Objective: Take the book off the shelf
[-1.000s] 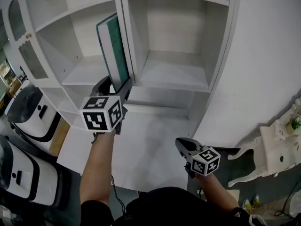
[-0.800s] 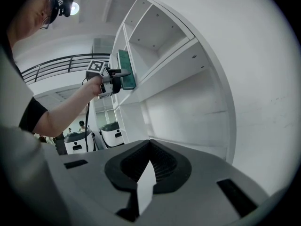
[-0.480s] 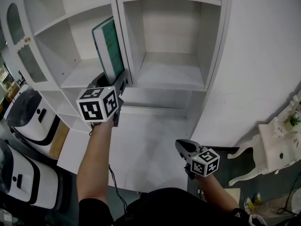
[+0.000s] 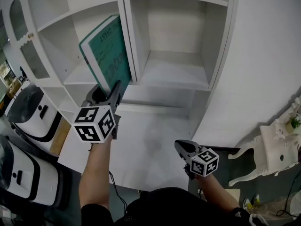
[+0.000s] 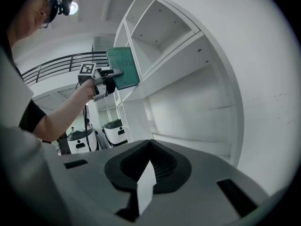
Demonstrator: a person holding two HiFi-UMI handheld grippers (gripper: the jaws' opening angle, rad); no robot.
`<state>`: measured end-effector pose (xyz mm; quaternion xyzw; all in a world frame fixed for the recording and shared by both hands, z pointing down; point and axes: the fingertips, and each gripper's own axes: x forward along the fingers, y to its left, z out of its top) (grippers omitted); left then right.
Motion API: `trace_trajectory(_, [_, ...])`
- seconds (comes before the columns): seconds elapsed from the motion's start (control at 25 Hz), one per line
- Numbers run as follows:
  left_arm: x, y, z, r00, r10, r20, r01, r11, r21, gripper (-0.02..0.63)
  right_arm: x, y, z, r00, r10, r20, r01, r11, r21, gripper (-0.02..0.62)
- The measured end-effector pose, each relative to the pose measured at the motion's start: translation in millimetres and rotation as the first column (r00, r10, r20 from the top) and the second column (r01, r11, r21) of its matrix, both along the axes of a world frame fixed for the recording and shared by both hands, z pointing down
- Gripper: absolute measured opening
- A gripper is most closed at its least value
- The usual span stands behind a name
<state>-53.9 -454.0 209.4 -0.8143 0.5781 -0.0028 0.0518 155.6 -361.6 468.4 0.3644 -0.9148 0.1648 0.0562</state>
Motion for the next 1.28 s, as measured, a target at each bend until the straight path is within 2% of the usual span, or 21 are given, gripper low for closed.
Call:
trace_trajectory(0.28, [-12.0,40.2,8.6,1.000,-0.001,-0.028,0.002,0.999,0.035,0.170,-16.5,-1.0,3.3,0.999,-0.042,-0.010,0.041,0.999,-0.012,0.015])
trace_trajectory(0.56, [-24.3,68.4,22.5,0.997,-0.009,-0.074,0.012,0.999,0.037,0.169,-37.4,-2.8,7.5,0.996,-0.093,-0.014,0.092,0.995,-0.021,0.015])
trace_trajectory(0.92, [-26.1,78.0,90.5,0.996,-0.024,-0.081,0.017,0.997,-0.079,0.166,-56.1,-1.8,8.5,0.991,-0.131,-0.014,0.131,0.991,-0.019,0.014])
trace_trajectory(1.28, [-18.3,77.8,151.7,0.996,-0.014,-0.085,-0.002,0.983,-0.185,0.166,-53.7,0.3,17.4,0.993,-0.117,-0.019,0.116,0.992,-0.043,0.015])
